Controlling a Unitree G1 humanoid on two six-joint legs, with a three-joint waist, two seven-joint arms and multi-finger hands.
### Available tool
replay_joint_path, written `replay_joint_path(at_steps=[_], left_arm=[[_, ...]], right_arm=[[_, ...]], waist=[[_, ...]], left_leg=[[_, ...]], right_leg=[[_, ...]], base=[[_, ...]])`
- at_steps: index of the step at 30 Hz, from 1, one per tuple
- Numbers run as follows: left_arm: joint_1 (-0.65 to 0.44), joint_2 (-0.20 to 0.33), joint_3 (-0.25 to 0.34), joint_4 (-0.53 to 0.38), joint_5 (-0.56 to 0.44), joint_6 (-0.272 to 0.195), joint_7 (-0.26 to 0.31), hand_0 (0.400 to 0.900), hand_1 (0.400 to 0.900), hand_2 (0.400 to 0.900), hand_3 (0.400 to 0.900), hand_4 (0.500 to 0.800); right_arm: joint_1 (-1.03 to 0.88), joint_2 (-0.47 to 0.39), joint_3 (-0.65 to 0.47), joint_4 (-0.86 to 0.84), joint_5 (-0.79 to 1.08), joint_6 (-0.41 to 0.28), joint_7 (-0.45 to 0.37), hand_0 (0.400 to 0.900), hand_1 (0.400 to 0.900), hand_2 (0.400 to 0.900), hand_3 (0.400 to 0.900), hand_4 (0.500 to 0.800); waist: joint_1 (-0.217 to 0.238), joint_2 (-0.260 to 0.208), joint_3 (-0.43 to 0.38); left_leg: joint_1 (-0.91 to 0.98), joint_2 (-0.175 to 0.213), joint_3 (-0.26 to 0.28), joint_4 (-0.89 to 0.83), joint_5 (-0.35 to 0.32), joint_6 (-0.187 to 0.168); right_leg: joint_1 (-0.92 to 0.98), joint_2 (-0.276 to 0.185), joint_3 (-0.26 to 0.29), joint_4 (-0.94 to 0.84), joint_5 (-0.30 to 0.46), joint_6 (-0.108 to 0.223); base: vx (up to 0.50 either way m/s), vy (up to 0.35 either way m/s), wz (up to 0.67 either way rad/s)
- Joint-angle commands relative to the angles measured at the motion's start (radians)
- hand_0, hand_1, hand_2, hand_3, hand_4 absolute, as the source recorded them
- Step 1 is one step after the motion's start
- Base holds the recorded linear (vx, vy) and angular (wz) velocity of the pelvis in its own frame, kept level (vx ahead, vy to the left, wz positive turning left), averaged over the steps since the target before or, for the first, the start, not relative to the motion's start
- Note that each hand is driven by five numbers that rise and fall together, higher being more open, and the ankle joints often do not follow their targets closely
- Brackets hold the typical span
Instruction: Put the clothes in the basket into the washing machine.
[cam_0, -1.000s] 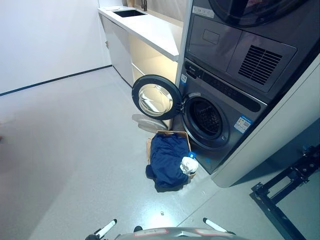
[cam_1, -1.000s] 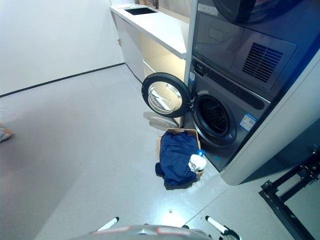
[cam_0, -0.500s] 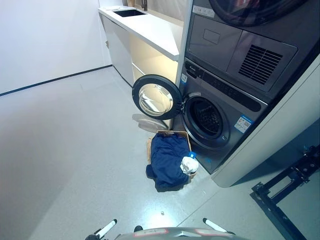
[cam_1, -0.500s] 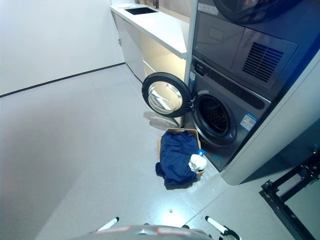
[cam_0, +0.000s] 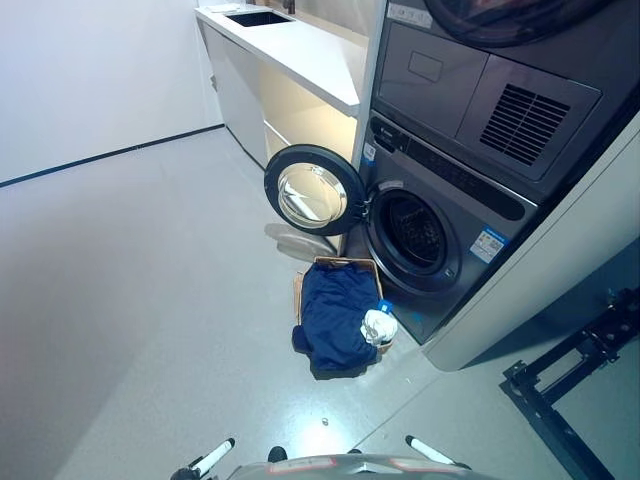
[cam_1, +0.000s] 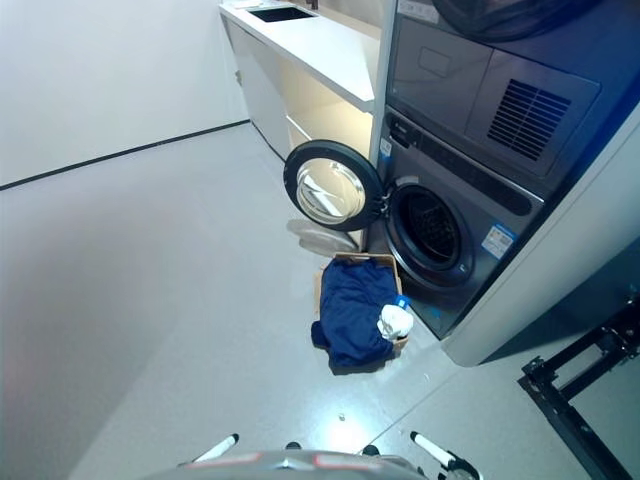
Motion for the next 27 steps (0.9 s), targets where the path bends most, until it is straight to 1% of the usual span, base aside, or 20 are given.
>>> replay_joint_path(at_steps=[1,2,3,4,5,6,7,8,10,12,13,16,18,20,22,24,25,26,27], left_arm=[[-0.080,-0.003,-0.037,0.042,0.019,-0.010,0.010,0.900,0.900,0.900,0.900,0.800],[-0.085,0.001,-0.034,0.041,0.016,-0.010,0.011,0.900,0.900,0.900,0.900,0.800],[-0.089,0.004,-0.031,0.039,0.012,-0.010,0.010,0.900,0.900,0.900,0.900,0.800],[-0.092,0.008,-0.031,0.038,0.011,-0.009,0.008,0.900,0.900,0.900,0.900,0.800],[-0.093,0.011,-0.033,0.035,0.012,-0.009,0.007,0.900,0.900,0.900,0.900,0.800],[-0.097,0.014,-0.037,0.035,0.020,-0.007,0.003,0.900,0.900,0.900,0.900,0.800],[-0.099,0.017,-0.038,0.032,0.014,-0.009,0.004,0.900,0.900,0.900,0.900,0.800],[-0.099,0.017,-0.035,0.030,0.011,-0.009,0.004,0.900,0.900,0.900,0.900,0.800],[-0.099,0.021,-0.026,0.034,0.006,-0.009,0.003,0.900,0.900,0.900,0.900,0.800],[-0.104,0.020,-0.028,0.032,0.003,-0.009,0.004,0.900,0.900,0.900,0.900,0.800],[-0.110,0.020,-0.028,0.034,0.000,-0.010,0.005,0.900,0.900,0.900,0.900,0.800],[-0.120,0.017,-0.026,0.038,-0.009,-0.013,0.014,0.900,0.900,0.900,0.900,0.800],[-0.124,0.016,-0.027,0.040,-0.014,-0.016,0.019,0.900,0.900,0.900,0.900,0.800],[-0.118,0.013,-0.028,0.042,-0.017,-0.017,0.017,0.900,0.900,0.900,0.900,0.800],[-0.114,0.003,-0.031,0.045,-0.021,-0.018,0.017,0.900,0.900,0.900,0.900,0.800],[-0.101,-0.007,-0.033,0.043,-0.030,-0.018,0.019,0.900,0.900,0.900,0.900,0.800],[-0.097,-0.015,-0.038,0.040,-0.031,-0.021,0.021,0.900,0.900,0.900,0.900,0.800],[-0.096,-0.021,-0.040,0.041,-0.029,-0.019,0.019,0.900,0.900,0.900,0.900,0.800],[-0.096,-0.027,-0.040,0.035,-0.039,-0.024,0.023,0.900,0.900,0.900,0.900,0.800]], right_arm=[[-0.089,-0.038,-0.016,-0.004,0.002,-0.033,-0.011,0.900,0.900,0.900,0.900,0.800],[-0.093,-0.036,-0.023,-0.009,0.012,-0.033,-0.009,0.900,0.900,0.900,0.900,0.800],[-0.096,-0.034,-0.026,-0.017,0.017,-0.033,-0.006,0.900,0.900,0.900,0.900,0.800],[-0.094,-0.032,-0.029,-0.025,0.024,-0.033,-0.003,0.900,0.900,0.900,0.900,0.800],[-0.093,-0.030,-0.028,-0.031,0.027,-0.035,-0.002,0.900,0.900,0.900,0.900,0.800],[-0.095,-0.028,-0.024,-0.039,0.031,-0.039,-0.002,0.900,0.900,0.900,0.900,0.800],[-0.097,-0.025,-0.020,-0.048,0.035,-0.042,-0.004,0.900,0.900,0.900,0.900,0.800],[-0.095,-0.023,-0.020,-0.049,0.038,-0.041,-0.005,0.900,0.900,0.900,0.900,0.800],[-0.091,-0.019,-0.020,-0.051,0.045,-0.042,-0.002,0.900,0.900,0.900,0.900,0.800],[-0.094,-0.018,-0.022,-0.056,0.051,-0.043,-0.003,0.900,0.900,0.900,0.900,0.800],[-0.099,-0.020,-0.021,-0.060,0.052,-0.045,-0.004,0.900,0.900,0.900,0.900,0.800],[-0.111,-0.022,-0.019,-0.068,0.060,-0.048,-0.014,0.900,0.900,0.900,0.900,0.800],[-0.113,-0.020,-0.017,-0.078,0.061,-0.047,-0.017,0.900,0.900,0.900,0.900,0.800],[-0.106,-0.017,-0.010,-0.086,0.057,-0.046,-0.015,0.900,0.900,0.900,0.900,0.800],[-0.104,-0.022,-0.006,-0.090,0.056,-0.046,-0.016,0.900,0.900,0.900,0.900,0.800],[-0.096,-0.030,-0.003,-0.094,0.054,-0.045,-0.013,0.900,0.900,0.900,0.900,0.800],[-0.094,-0.037,-0.001,-0.093,0.050,-0.045,-0.012,0.900,0.900,0.900,0.900,0.800],[-0.093,-0.042,0.004,-0.091,0.043,-0.046,-0.009,0.900,0.900,0.900,0.900,0.800],[-0.093,-0.049,0.006,-0.090,0.038,-0.045,-0.009,0.900,0.900,0.900,0.900,0.800]], waist=[[0.000,0.025,0.061],[0.001,0.028,0.070],[-0.001,0.028,0.078],[-0.007,0.026,0.087],[-0.009,0.026,0.096],[-0.015,0.027,0.112],[-0.016,0.029,0.127],[-0.014,0.032,0.132],[-0.010,0.030,0.124],[-0.012,0.031,0.121],[-0.012,0.030,0.123],[-0.013,0.030,0.128],[-0.009,0.028,0.126],[-0.011,0.023,0.118],[-0.012,0.027,0.105],[-0.024,0.044,0.082],[-0.028,0.053,0.080],[-0.033,0.060,0.079],[-0.038,0.068,0.078]], left_leg=[[0.013,-0.029,0.013,0.056,-0.162,0.033],[0.001,-0.029,0.018,0.060,-0.164,0.042],[-0.006,-0.032,0.024,0.066,-0.169,0.054],[-0.008,-0.039,0.028,0.068,-0.169,0.063],[-0.004,-0.043,0.027,0.067,-0.168,0.070],[0.002,-0.045,0.028,0.068,-0.167,0.078],[0.005,-0.045,0.027,0.073,-0.166,0.084],[0.010,-0.047,0.027,0.078,-0.171,0.090],[0.025,-0.057,0.029,0.078,-0.184,0.093],[0.040,-0.059,0.028,0.069,-0.191,0.087],[0.040,-0.061,0.027,0.068,-0.195,0.081],[0.044,-0.056,0.024,0.067,-0.206,0.063],[0.058,-0.050,0.024,0.061,-0.215,0.049],[0.090,-0.043,0.020,0.056,-0.230,0.036],[0.112,-0.035,0.004,0.052,-0.238,0.026],[0.134,-0.008,-0.005,0.057,-0.243,0.011],[0.125,-0.001,-0.013,0.081,-0.242,0.002],[0.113,0.005,-0.016,0.112,-0.235,-0.010],[0.088,0.012,-0.023,0.164,-0.210,-0.025]], right_leg=[[-0.071,0.015,0.016,0.181,-0.118,0.047],[-0.129,0.014,0.021,0.264,-0.115,0.062],[-0.188,0.006,0.026,0.370,-0.090,0.085],[-0.239,-0.003,0.037,0.466,-0.049,0.102],[-0.282,-0.009,0.046,0.545,-0.019,0.104],[-0.320,-0.011,0.054,0.621,-0.001,0.098],[-0.353,-0.011,0.055,0.684,-0.005,0.087],[-0.378,-0.021,0.051,0.719,-0.024,0.078],[-0.381,-0.035,0.042,0.669,-0.040,0.067],[-0.369,-0.024,0.039,0.560,-0.044,0.066],[-0.365,-0.013,0.049,0.468,-0.047,0.070],[-0.352,-0.002,0.087,0.234,0.015,0.092],[-0.345,-0.011,0.089,0.115,0.060,0.104],[-0.323,-0.012,0.091,0.067,0.078,0.110],[-0.302,-0.010,0.094,0.072,0.090,0.101],[-0.298,0.007,0.088,0.109,0.064,0.086],[-0.290,0.011,0.078,0.117,0.047,0.077],[-0.281,0.013,0.067,0.119,0.032,0.069],[-0.270,0.015,0.053,0.118,0.017,0.058]], base=[[-0.11,0.205,-0.27],[-0.09,0.242,-0.29],[-0.08,0.256,-0.20],[-0.05,0.238,-0.10],[-0.04,0.226,-0.02],[-0.04,0.194,-0.04],[0.00,0.192,-0.07],[0.05,0.155,-0.08],[0.13,0.102,-0.05],[0.15,0.026,0.00],[0.14,-0.026,0.01],[0.16,-0.069,0.00],[0.25,-0.144,-0.01],[0.33,-0.203,0.14],[0.39,-0.259,0.25],[0.43,-0.334,0.35],[0.35,-0.317,0.36],[0.30,-0.318,0.34],[0.31,-0.343,0.27]])
